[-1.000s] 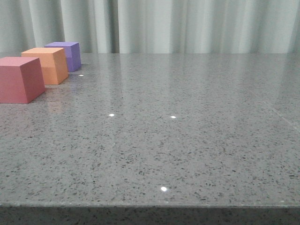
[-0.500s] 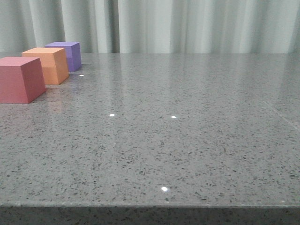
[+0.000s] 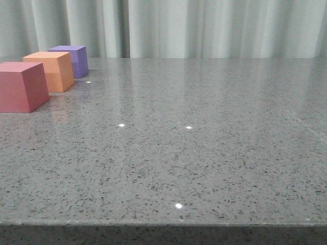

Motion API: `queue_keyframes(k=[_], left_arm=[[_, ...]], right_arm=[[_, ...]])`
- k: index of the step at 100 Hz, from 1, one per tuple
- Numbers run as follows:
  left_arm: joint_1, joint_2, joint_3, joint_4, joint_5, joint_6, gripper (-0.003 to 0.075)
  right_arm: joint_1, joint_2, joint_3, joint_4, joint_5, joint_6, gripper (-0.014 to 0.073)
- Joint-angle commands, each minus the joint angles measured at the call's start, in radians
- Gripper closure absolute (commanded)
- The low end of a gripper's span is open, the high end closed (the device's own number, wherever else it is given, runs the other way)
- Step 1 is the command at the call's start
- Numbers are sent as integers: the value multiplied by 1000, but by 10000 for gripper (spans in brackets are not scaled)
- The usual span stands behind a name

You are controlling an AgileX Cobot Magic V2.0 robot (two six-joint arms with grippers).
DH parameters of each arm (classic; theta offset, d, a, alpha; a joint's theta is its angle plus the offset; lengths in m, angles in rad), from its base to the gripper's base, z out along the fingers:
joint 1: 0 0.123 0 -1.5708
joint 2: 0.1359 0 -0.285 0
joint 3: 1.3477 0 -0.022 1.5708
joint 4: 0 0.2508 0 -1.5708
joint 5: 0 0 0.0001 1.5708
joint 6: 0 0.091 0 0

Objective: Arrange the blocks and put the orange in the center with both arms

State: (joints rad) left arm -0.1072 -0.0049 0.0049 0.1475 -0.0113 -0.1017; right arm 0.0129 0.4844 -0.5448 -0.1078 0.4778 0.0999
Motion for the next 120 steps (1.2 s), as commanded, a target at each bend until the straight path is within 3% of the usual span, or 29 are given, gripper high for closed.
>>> queue_keyframes(k=[1,32,47,91,106,120], left_arm=[[4,-32,43,1,-85,0,741],[4,-32,43,1,-85,0,741],[4,-32,43,1,-85,0,741],[4,-32,43,1,-85,0,741],[4,-32,43,1,-85,0,741],[4,-32,43,1,-84,0,741]], right_arm=[[-5,2,-27,-5,-74,-6,662],[-5,-6,-26,-13,-76,-6,662],[-5,-83,-12,-30,-141,-6,662],[0,-388,431,25,-532,-6,662],[17,-510,556,72,-590,-6,662],[27,-509,560,69,-583,-6,662]])
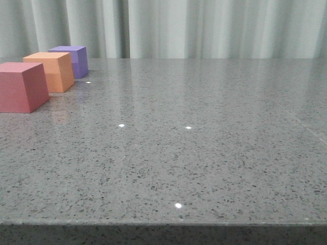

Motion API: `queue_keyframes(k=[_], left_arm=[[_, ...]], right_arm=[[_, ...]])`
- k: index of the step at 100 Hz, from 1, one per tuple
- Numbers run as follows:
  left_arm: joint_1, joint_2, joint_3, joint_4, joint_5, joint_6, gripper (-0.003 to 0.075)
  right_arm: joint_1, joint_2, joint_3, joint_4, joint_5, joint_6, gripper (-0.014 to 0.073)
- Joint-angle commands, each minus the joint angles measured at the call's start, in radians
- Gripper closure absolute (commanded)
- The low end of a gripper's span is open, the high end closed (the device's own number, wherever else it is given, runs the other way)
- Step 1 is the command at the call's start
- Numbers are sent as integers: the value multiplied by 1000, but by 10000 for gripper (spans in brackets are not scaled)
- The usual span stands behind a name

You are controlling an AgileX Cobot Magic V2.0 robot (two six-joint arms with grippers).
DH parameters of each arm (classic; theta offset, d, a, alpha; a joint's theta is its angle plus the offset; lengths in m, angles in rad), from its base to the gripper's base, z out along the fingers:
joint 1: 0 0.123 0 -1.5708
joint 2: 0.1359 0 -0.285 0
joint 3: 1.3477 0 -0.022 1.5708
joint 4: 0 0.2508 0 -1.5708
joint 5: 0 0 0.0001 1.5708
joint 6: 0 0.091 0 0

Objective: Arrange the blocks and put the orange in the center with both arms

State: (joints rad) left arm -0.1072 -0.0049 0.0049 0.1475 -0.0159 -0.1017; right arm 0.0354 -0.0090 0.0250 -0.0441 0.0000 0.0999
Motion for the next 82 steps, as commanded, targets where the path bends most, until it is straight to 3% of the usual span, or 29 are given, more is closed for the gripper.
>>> queue_keyframes(k=[1,82], left_arm=[[4,-32,43,1,-79,0,741],[4,-32,43,1,-79,0,741]], right_arm=[[4,-15,-10,5,-105,-6,662],[4,-15,-10,5,-113,-6,662]])
